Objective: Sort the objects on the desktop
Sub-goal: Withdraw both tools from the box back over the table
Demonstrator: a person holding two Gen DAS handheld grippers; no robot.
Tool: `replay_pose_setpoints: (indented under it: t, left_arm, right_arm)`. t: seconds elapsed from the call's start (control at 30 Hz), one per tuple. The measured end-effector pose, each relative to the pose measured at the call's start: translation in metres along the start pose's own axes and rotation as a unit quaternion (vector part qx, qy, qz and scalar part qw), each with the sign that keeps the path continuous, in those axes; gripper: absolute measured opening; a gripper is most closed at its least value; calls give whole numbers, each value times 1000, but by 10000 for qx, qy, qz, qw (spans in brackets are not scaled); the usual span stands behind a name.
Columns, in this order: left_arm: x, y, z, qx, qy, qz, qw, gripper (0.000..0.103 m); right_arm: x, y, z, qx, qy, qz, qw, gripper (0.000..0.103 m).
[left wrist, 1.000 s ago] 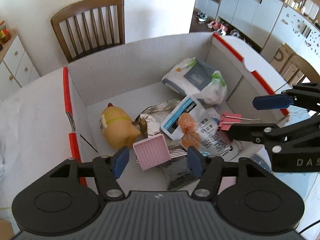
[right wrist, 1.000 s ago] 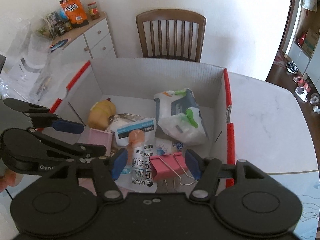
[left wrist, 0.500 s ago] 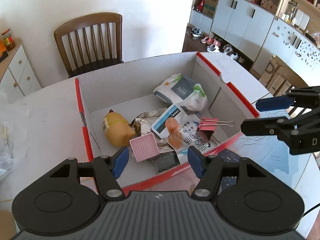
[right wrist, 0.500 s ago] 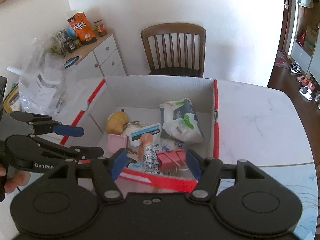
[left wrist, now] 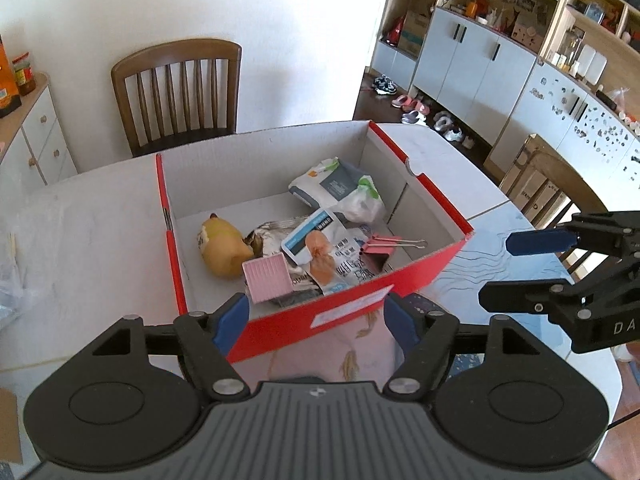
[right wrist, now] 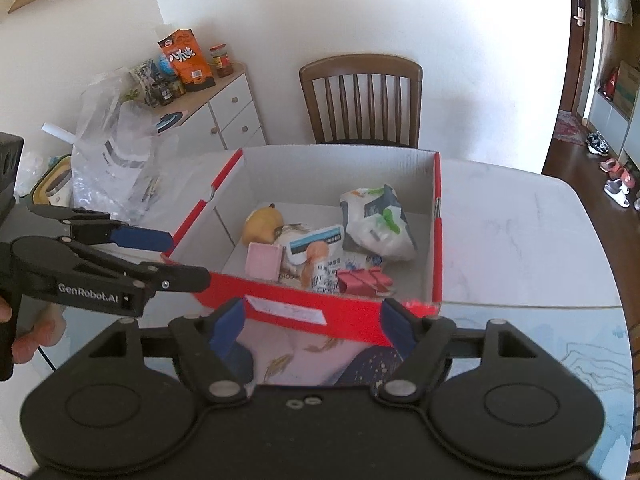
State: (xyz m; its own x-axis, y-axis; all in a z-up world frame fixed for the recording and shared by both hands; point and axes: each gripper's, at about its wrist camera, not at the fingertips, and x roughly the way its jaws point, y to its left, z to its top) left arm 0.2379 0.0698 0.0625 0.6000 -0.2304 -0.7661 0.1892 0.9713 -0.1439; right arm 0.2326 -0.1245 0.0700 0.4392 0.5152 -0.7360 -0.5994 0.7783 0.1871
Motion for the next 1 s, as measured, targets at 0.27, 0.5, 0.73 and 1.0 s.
replay_pose_setpoints:
  t: [0.27, 0.5, 0.73, 1.0]
  left_arm:
    - [-8, 0, -19, -118, -46, -24, 9999, 80]
    - [-10, -3, -42, -100, -7, 46, 9999, 83]
    - [-11, -1, -62, -255, 29, 18, 9997, 85]
    - [0, -1, -91, -252, 232, -44, 9994, 85]
  right_arm:
    - [-2, 5, -27, 25, 122, -35, 9999, 78]
    - [-1, 10, -53, 41, 200, -119, 9997, 83]
    - [-3, 8, -70, 138, 220, -208, 9994, 87]
    - [1, 11, -90, 104, 345, -252, 9990, 94]
